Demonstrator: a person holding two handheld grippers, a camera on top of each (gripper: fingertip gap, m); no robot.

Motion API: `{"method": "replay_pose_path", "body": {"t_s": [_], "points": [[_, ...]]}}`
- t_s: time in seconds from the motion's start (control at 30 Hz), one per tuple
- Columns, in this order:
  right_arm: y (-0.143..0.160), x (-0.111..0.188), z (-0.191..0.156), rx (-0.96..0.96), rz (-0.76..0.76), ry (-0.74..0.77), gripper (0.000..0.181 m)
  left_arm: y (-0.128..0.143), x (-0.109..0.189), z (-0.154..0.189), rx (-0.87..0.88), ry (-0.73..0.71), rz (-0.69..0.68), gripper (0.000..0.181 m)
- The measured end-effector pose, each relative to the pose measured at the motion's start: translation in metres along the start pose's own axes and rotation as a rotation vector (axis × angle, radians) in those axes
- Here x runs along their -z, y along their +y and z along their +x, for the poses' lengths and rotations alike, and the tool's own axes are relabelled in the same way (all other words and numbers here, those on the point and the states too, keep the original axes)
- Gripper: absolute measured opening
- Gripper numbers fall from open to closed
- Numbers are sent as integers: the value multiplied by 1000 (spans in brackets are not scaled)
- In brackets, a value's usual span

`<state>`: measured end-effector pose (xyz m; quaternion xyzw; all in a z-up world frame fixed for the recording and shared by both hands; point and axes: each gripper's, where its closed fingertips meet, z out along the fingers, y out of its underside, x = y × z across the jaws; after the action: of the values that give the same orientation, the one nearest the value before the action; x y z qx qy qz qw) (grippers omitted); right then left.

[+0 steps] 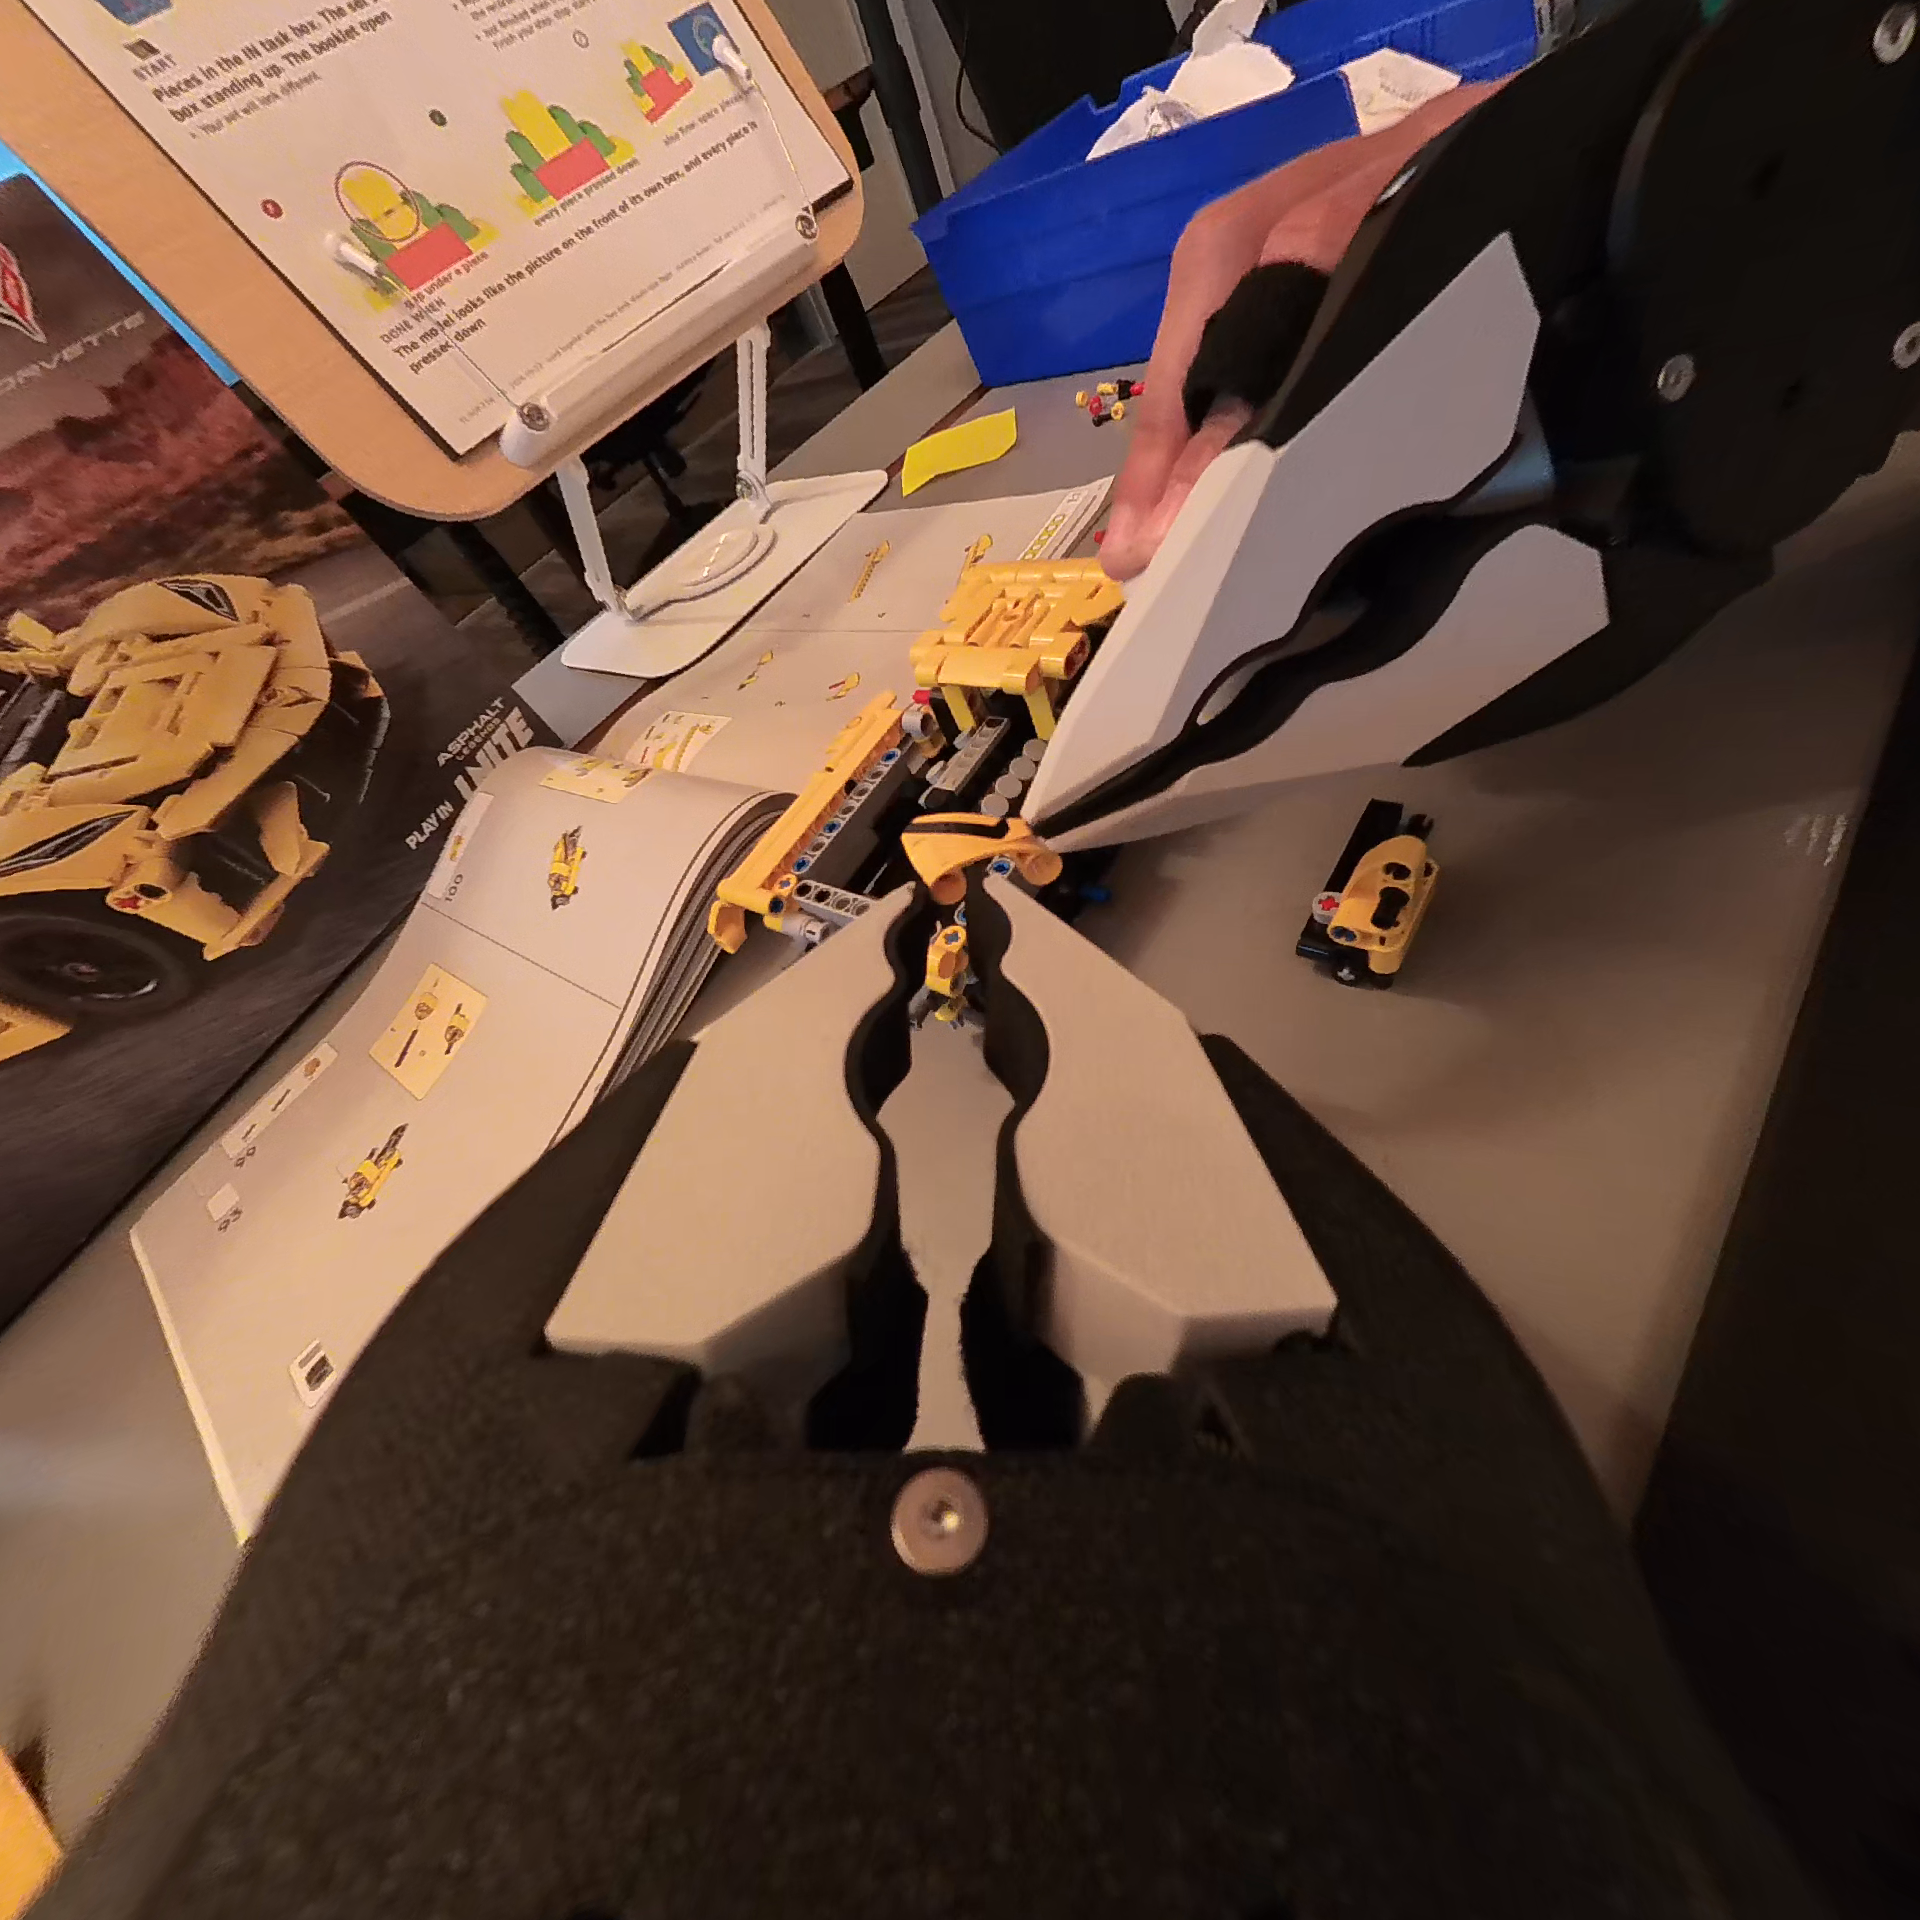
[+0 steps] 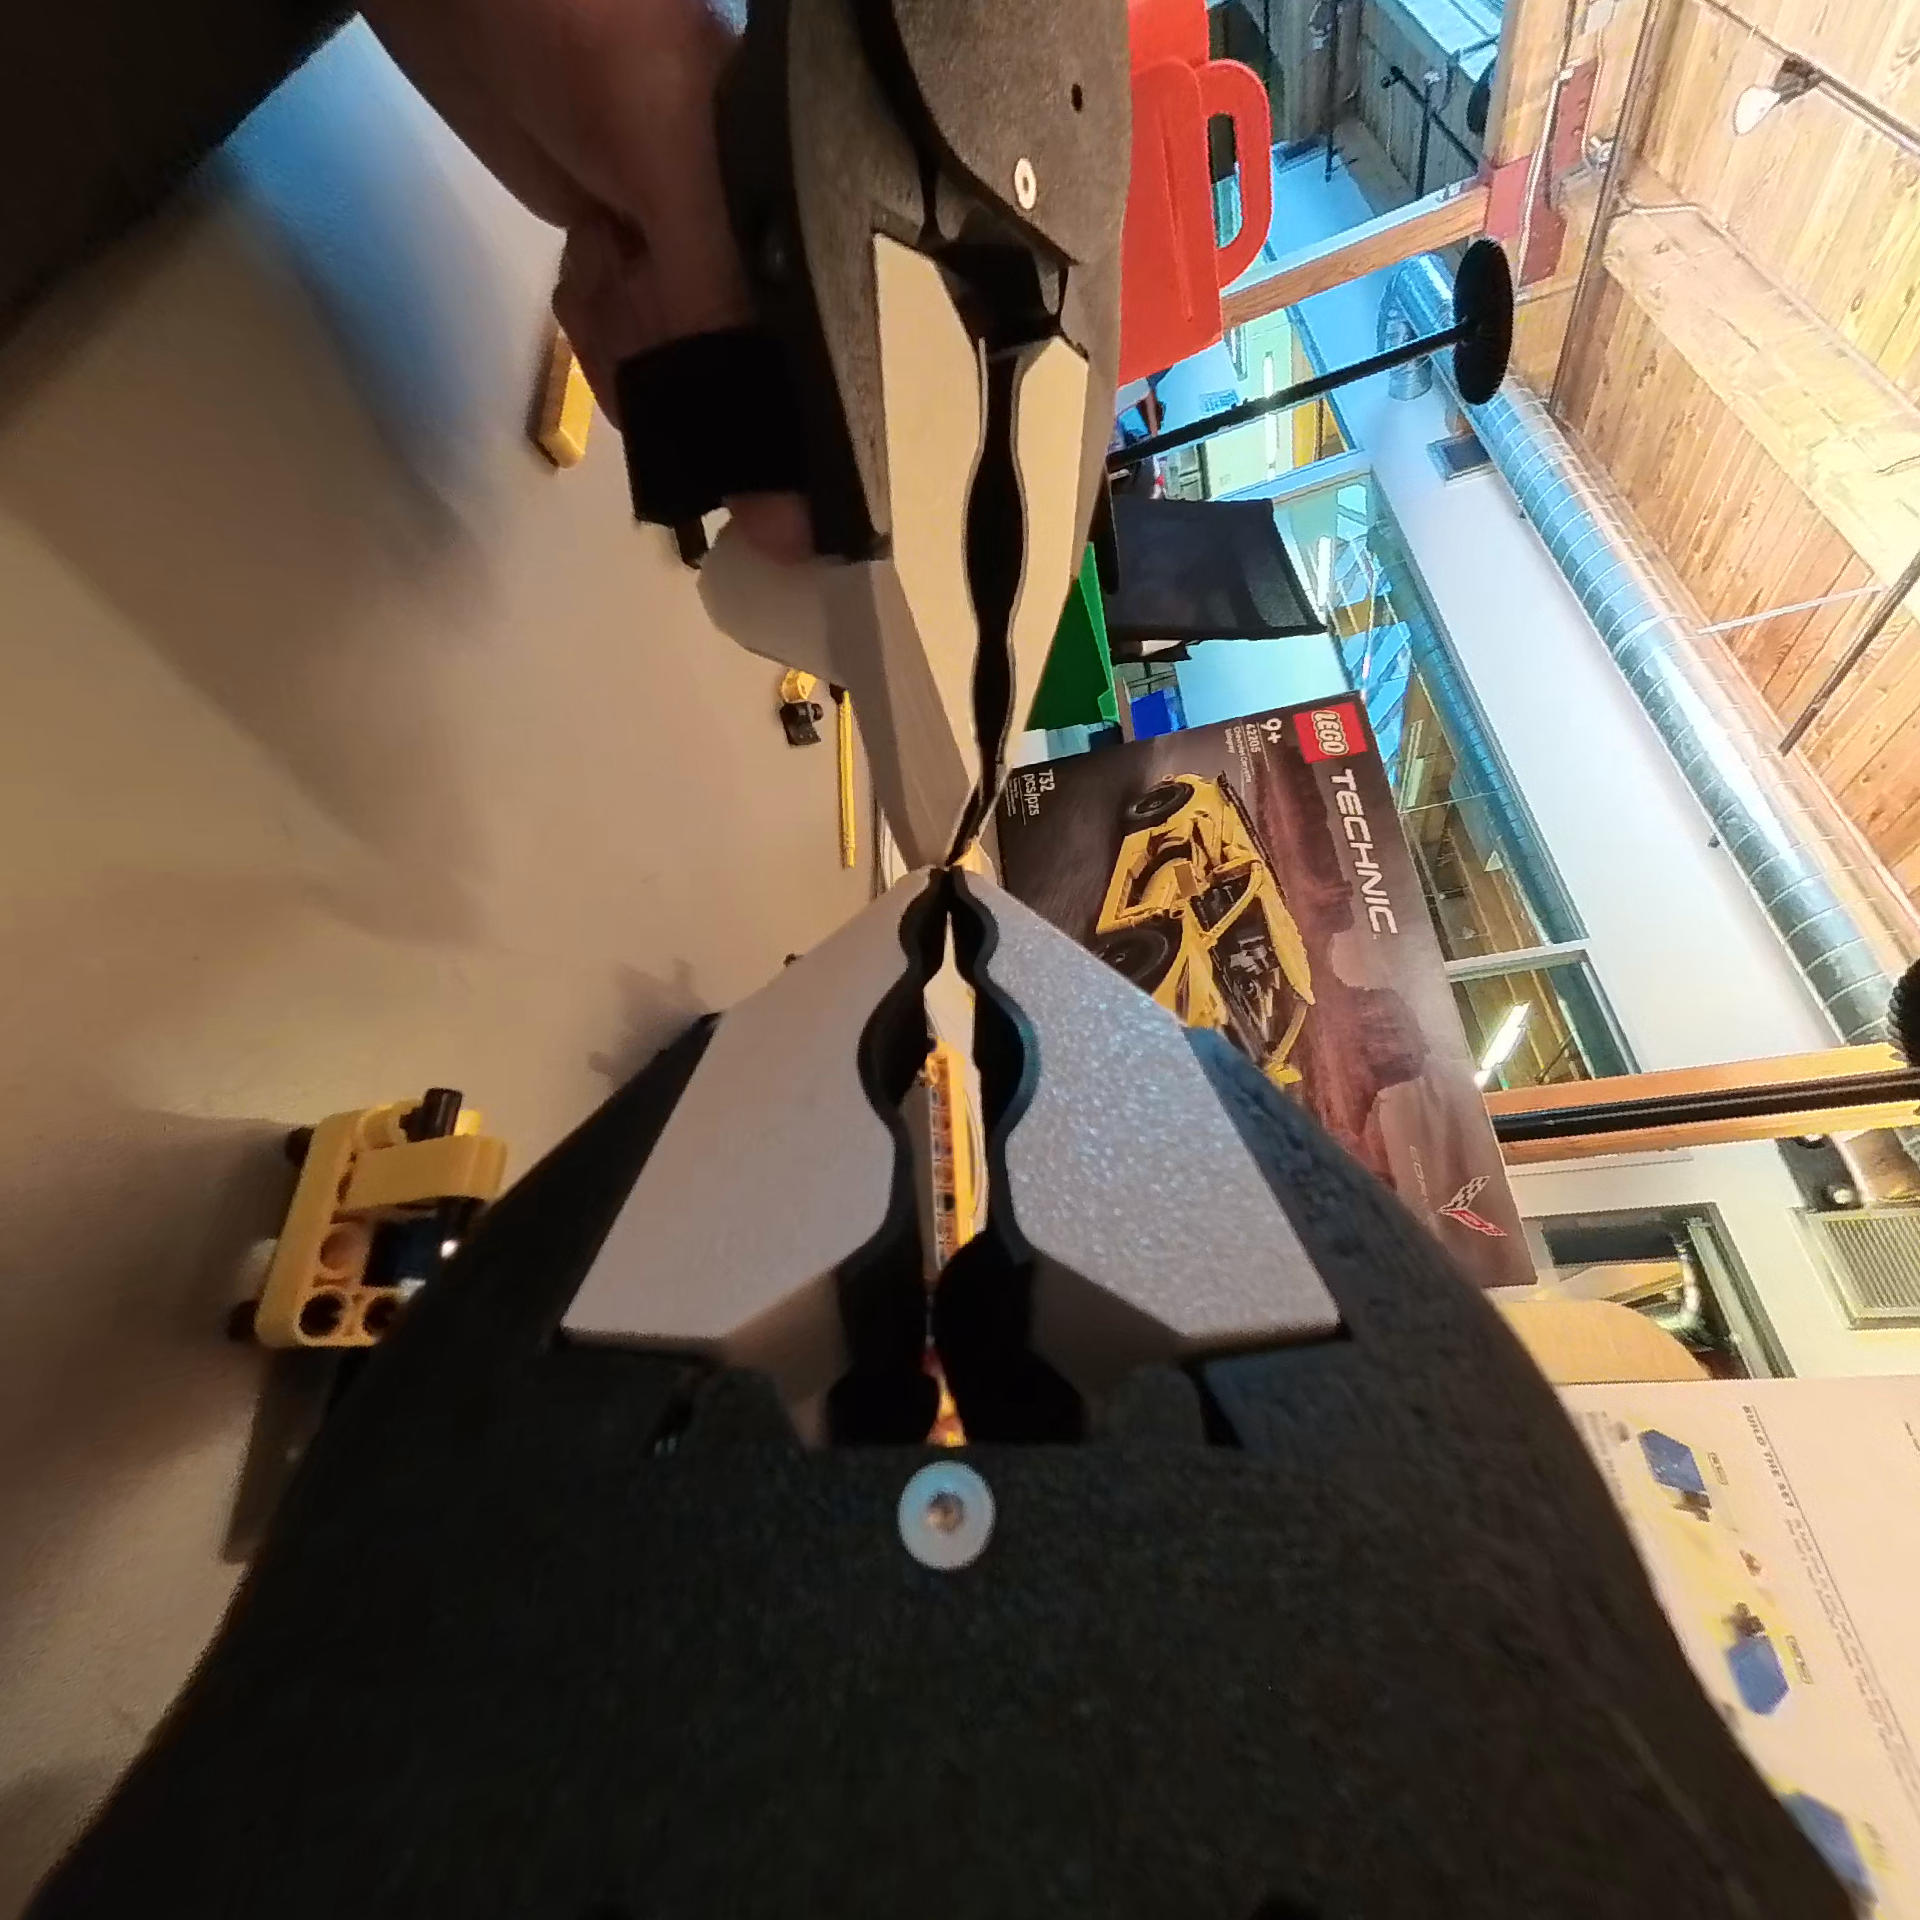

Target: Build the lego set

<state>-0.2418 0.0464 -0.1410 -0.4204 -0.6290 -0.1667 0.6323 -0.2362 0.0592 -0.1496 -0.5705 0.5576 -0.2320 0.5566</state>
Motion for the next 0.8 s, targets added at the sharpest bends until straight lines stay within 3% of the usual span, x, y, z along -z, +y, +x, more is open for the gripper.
{"method": "replay_pose_path", "body": {"t_s": [0.8], "points": [[-2,1,1,-261,23,-52,0,-2,1,0,-24,-12,6,6]]}}
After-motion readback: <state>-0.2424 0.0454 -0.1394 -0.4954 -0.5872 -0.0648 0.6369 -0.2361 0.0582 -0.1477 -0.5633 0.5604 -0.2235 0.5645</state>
